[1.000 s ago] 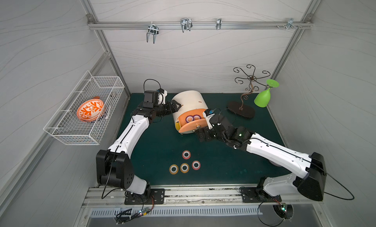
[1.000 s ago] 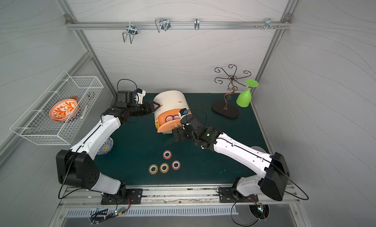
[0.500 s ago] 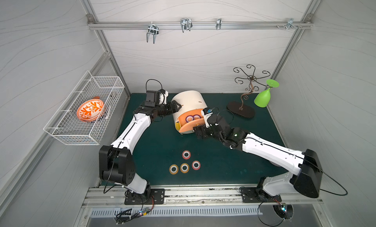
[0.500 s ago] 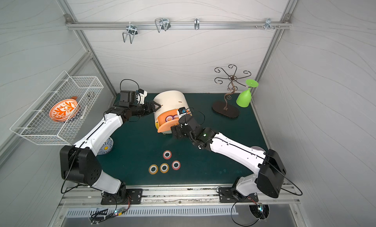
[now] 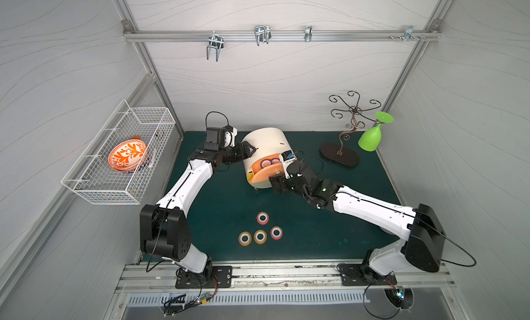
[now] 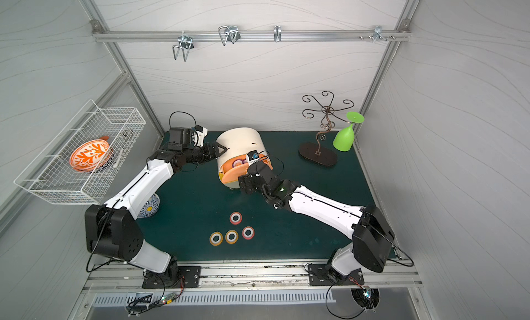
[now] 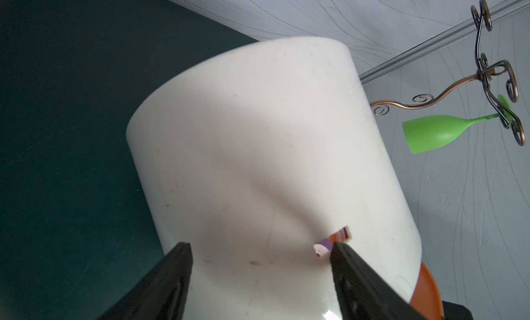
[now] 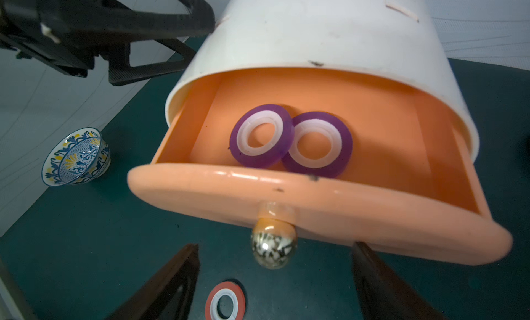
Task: Place the transparent tape into the drawer according to color
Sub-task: Close the drawer of the storage box.
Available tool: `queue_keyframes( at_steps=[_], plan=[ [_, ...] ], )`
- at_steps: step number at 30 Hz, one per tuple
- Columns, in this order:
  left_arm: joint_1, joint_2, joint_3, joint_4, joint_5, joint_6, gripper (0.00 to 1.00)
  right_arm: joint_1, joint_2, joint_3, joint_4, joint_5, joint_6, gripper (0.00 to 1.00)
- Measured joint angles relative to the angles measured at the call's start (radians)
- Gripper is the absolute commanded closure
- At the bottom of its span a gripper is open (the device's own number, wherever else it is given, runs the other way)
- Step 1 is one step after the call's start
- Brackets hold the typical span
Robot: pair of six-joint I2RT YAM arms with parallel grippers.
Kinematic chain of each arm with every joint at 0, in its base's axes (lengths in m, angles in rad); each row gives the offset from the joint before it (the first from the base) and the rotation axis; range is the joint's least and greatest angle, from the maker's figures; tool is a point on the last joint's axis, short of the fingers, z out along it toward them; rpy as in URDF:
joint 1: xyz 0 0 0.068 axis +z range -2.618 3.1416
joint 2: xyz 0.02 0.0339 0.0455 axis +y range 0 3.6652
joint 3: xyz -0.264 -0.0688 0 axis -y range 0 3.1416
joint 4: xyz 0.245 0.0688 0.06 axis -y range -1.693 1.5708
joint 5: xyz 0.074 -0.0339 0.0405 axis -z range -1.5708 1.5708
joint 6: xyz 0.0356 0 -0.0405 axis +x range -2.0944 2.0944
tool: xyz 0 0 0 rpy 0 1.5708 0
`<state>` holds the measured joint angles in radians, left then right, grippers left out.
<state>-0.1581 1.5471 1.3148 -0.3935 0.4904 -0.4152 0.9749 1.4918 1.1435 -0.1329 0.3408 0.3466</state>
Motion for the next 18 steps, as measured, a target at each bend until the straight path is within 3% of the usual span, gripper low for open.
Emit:
queue_keyframes(
  at_steps=[18],
  plan=[
    [0.0, 0.0, 0.0, -0.002, 0.016, 0.0, 0.2, -0.015, 0.156, 0.108, 0.125, 0.065, -0.095, 0.15]
  ],
)
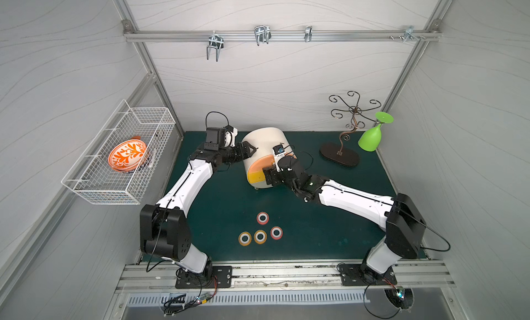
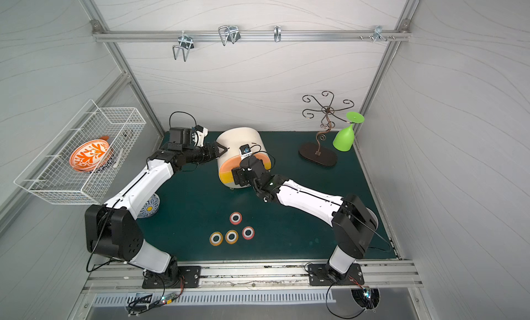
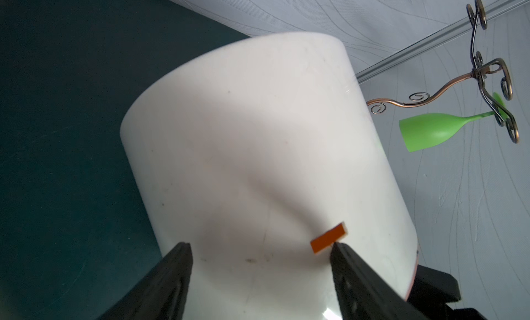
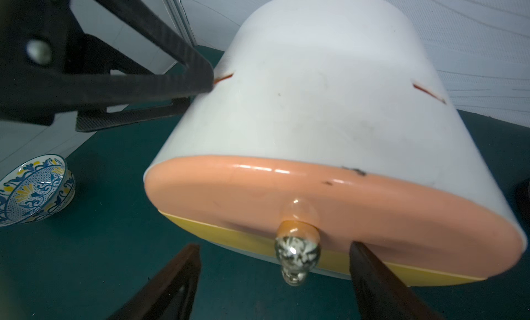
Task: Place the transparent tape into the drawer according to color
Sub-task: Close the drawer of the storage box.
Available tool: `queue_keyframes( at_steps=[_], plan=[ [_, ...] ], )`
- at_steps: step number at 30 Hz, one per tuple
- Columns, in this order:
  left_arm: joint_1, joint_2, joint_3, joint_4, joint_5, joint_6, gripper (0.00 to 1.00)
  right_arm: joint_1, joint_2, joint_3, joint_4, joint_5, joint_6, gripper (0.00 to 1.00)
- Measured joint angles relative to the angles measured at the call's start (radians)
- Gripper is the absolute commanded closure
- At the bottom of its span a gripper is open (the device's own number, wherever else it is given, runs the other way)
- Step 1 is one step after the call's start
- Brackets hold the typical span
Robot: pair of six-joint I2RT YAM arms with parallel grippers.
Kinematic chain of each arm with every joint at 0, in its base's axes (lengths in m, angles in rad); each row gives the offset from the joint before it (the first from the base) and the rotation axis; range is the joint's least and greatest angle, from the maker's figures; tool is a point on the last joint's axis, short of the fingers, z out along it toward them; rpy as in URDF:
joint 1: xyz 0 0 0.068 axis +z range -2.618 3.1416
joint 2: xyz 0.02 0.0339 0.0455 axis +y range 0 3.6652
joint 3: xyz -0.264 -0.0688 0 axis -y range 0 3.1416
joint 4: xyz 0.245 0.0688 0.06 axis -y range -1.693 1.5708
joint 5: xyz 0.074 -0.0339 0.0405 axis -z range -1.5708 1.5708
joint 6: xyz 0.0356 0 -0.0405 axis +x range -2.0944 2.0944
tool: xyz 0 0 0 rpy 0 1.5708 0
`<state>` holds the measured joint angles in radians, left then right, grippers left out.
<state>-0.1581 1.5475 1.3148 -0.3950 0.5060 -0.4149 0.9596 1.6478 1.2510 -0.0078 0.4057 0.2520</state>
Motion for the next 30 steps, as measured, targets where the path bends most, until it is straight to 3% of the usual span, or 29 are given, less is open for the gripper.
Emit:
queue_keyframes(
  at_steps=[8, 14, 19, 30],
  plan=[
    [-0.001, 0.006, 0.0, 0.0, 0.006, 0.001, 0.19, -0.006, 0.013, 0.004, 0.011, 0.005, -0.007, 0.14],
    [0.001, 0.007, 0.0, 0.0, 0.009, 0.002, 0.19, -0.011, -0.051, -0.172, 0.084, -0.011, 0.014, 0.14],
    [0.003, 0.009, 0.0, 0.0, 0.014, 0.002, 0.19, -0.045, -0.079, -0.317, 0.154, -0.047, 0.018, 0.2],
    [0.008, 0.012, 0.0, 0.0, 0.023, 0.002, 0.19, -0.102, -0.072, -0.357, 0.315, -0.15, -0.016, 0.26]
  ],
)
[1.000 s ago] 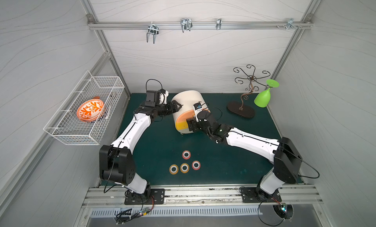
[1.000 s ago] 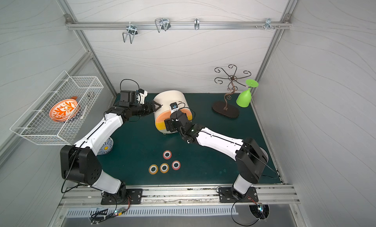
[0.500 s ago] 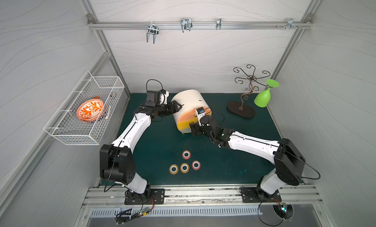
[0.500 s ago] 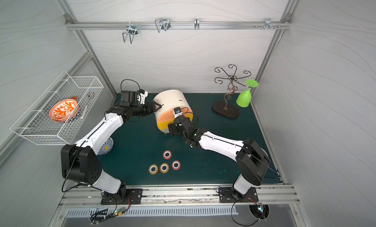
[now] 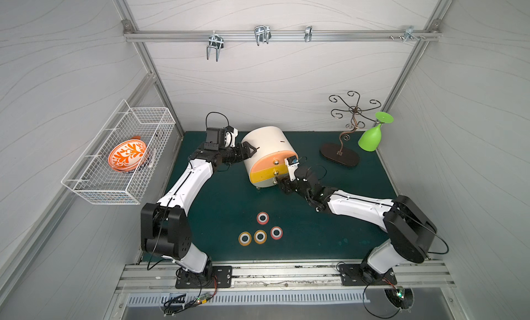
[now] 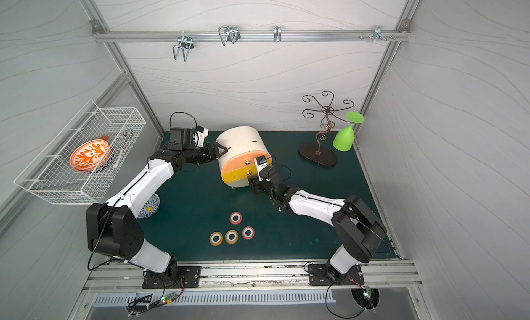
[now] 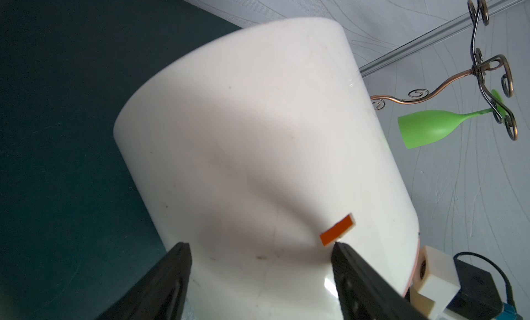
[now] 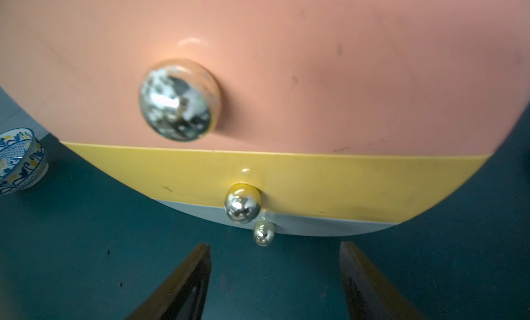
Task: Place the transparent tape into the drawer according to color
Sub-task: Close the drawer of the storage box, then open the drawer in the storage box.
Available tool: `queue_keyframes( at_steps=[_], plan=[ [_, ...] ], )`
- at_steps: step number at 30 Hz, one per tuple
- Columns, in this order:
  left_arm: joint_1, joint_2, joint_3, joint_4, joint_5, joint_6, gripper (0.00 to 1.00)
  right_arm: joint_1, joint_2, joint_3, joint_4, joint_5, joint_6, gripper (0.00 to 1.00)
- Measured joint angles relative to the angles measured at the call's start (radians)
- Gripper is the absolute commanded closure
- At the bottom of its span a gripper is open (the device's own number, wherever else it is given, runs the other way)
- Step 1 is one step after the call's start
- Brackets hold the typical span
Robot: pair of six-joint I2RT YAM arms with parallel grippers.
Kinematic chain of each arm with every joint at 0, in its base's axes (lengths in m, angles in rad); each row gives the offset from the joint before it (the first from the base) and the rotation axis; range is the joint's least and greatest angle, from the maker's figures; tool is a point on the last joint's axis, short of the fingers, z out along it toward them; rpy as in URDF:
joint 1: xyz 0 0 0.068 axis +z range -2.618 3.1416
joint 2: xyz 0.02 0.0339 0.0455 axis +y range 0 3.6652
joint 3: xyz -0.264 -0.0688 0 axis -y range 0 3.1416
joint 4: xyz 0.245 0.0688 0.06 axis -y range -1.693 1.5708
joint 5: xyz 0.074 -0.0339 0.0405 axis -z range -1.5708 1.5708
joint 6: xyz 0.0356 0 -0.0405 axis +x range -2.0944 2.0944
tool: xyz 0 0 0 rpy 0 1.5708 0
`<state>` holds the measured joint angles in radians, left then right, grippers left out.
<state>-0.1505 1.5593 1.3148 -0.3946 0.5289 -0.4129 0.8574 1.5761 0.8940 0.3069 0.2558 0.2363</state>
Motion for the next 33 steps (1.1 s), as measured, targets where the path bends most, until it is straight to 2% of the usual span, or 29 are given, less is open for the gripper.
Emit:
queue_keyframes(
  at_steps=[5, 23, 27, 33],
  plan=[
    [0.002, 0.002, 0.0, 0.001, 0.007, 0.0, 0.19, 0.0, 0.034, 0.018, 0.029, -0.014, -0.002, 0.27],
    [0.009, 0.005, 0.0, 0.002, 0.013, 0.0, 0.19, 0.0, 0.112, 0.039, 0.111, 0.008, -0.001, 0.45],
    [0.013, 0.008, 0.0, 0.002, 0.019, 0.0, 0.19, 0.001, 0.114, 0.041, 0.112, 0.018, 0.0, 0.53],
    [0.013, 0.009, 0.0, 0.002, 0.023, 0.0, 0.19, 0.015, 0.13, 0.056, 0.114, 0.021, 0.0, 0.74]
  ],
)
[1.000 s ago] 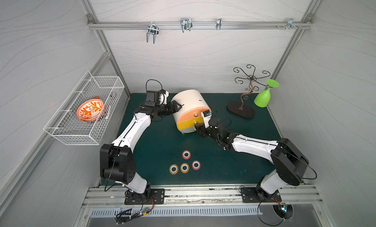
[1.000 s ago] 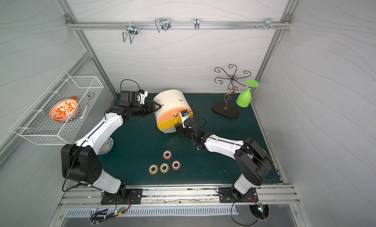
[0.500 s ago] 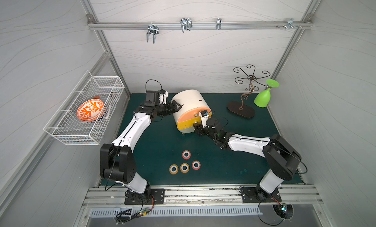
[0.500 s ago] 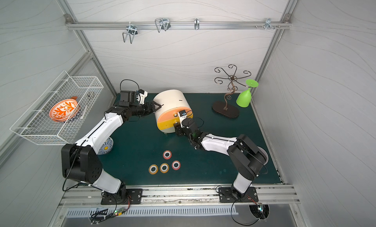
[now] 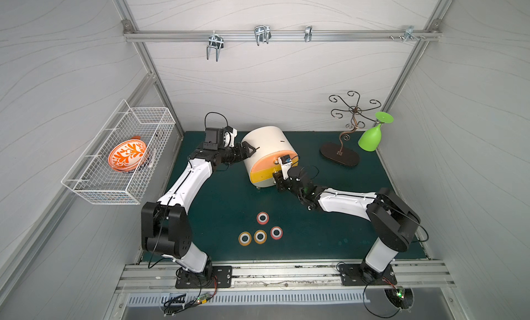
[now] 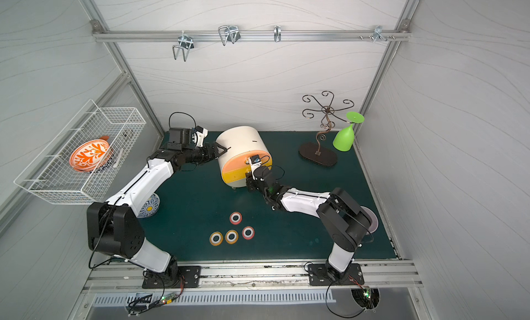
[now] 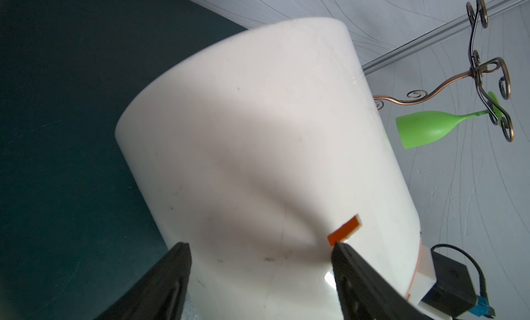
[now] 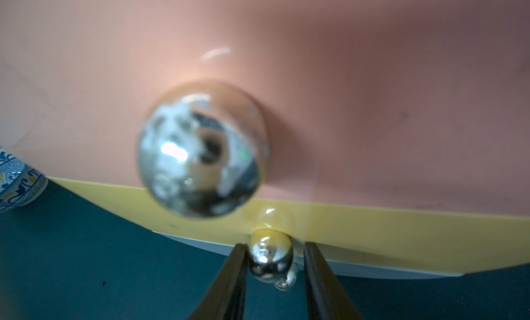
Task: Place the transparent tape into the drawer according to color
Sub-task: Open the drawer in the storage box.
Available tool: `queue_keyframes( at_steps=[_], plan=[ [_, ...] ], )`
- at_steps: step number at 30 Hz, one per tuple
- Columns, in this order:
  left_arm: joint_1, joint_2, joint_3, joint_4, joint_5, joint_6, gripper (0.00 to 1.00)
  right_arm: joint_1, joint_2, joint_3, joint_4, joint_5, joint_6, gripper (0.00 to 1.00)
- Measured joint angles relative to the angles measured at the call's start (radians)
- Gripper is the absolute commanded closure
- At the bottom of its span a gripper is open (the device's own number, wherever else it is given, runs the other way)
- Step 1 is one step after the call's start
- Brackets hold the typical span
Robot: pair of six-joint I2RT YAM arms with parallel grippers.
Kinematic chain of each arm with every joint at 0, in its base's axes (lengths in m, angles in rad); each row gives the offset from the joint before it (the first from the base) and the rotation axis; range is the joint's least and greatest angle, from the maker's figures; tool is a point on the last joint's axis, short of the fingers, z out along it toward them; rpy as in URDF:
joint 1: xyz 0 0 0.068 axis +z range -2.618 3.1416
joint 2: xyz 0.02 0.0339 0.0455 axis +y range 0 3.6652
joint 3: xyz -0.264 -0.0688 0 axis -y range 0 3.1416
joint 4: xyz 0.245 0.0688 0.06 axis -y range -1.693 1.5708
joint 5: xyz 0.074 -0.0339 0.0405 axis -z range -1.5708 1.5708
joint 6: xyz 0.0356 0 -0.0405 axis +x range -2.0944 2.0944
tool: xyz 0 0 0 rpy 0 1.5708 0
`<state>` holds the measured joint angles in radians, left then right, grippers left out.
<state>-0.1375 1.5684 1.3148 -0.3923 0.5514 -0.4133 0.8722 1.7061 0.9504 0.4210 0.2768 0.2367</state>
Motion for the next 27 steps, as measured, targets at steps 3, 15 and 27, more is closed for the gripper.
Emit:
queue_keyframes(
  at_steps=[3, 15, 27],
  plan=[
    [0.0, 0.0, 0.0, 0.0, 0.002, 0.0, 0.19, 0.006, 0.0, 0.0, 0.0, 0.01, 0.001, 0.83],
    [0.002, 0.003, 0.0, 0.001, 0.009, -0.001, 0.19, 0.051, -0.023, -0.03, 0.003, 0.069, 0.003, 0.94],
    [0.002, 0.003, 0.0, 0.0, 0.01, -0.001, 0.19, 0.134, -0.169, -0.166, -0.034, 0.156, 0.027, 0.94]
  ],
)
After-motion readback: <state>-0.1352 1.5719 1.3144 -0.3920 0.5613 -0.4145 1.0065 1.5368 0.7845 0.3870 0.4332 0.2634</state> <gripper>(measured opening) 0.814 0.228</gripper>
